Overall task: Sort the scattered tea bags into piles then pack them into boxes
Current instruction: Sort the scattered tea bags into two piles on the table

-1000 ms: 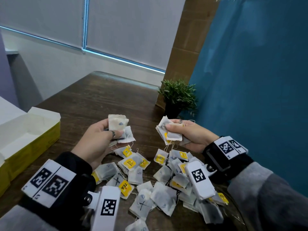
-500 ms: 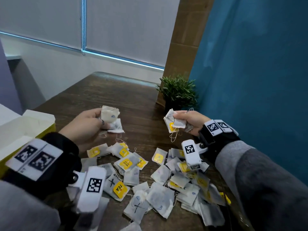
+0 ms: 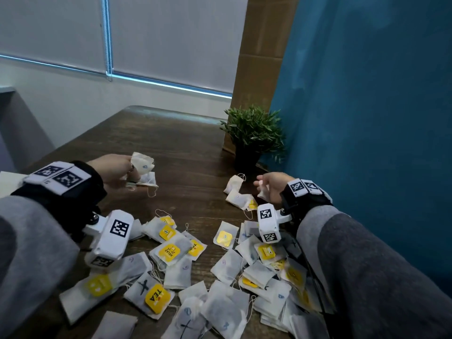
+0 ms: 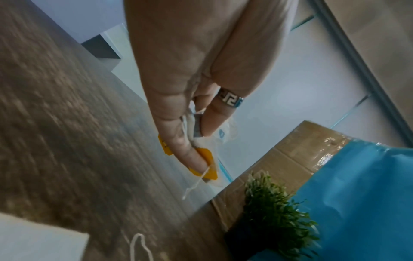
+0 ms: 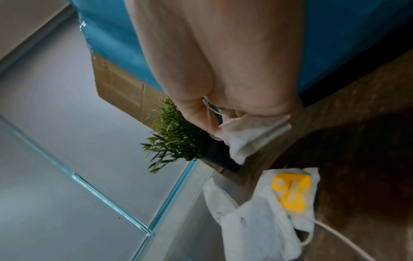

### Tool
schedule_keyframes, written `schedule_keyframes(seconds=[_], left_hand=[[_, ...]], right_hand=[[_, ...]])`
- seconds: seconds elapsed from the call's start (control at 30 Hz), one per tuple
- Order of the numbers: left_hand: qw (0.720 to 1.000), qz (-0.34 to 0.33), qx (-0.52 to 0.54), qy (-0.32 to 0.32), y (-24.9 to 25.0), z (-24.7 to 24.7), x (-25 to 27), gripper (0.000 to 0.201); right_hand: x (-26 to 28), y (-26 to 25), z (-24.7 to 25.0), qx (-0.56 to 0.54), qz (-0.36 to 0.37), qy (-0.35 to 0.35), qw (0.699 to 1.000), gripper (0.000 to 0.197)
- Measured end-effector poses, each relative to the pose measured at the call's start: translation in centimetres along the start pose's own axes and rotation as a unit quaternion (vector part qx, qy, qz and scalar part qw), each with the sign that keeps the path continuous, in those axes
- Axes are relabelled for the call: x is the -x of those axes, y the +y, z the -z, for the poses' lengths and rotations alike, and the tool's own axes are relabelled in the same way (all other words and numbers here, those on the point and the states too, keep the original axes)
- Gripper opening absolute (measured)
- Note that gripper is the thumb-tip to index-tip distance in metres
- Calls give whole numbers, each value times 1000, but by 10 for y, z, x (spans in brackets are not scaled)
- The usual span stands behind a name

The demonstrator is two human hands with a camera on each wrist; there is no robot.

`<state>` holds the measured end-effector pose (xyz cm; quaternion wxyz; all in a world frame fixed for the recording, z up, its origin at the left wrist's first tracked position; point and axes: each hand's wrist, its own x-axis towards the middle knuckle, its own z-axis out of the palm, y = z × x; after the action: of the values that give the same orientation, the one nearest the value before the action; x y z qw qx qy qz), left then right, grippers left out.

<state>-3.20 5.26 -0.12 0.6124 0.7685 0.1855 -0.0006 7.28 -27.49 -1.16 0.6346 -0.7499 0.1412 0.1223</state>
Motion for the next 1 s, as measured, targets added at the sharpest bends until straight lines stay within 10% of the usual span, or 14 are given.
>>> schedule_keyframes(seconds=[0.23, 0.43, 0.8, 1.0], left_hand=[[998, 13, -64, -8, -10, 11, -14, 46], [996, 16, -92, 6, -15, 11, -19, 47], [955, -19, -296, 8, -19, 12, -18, 61], [846, -76, -523, 76, -12, 5, 20, 58]], right_hand=[[-9, 4, 16, 103, 93, 73, 988, 37], [-6, 3, -4, 459, 167, 62, 870, 37], [20, 6, -31, 636, 167, -22, 753, 51], [52, 3, -43, 652, 187, -74, 731, 42]])
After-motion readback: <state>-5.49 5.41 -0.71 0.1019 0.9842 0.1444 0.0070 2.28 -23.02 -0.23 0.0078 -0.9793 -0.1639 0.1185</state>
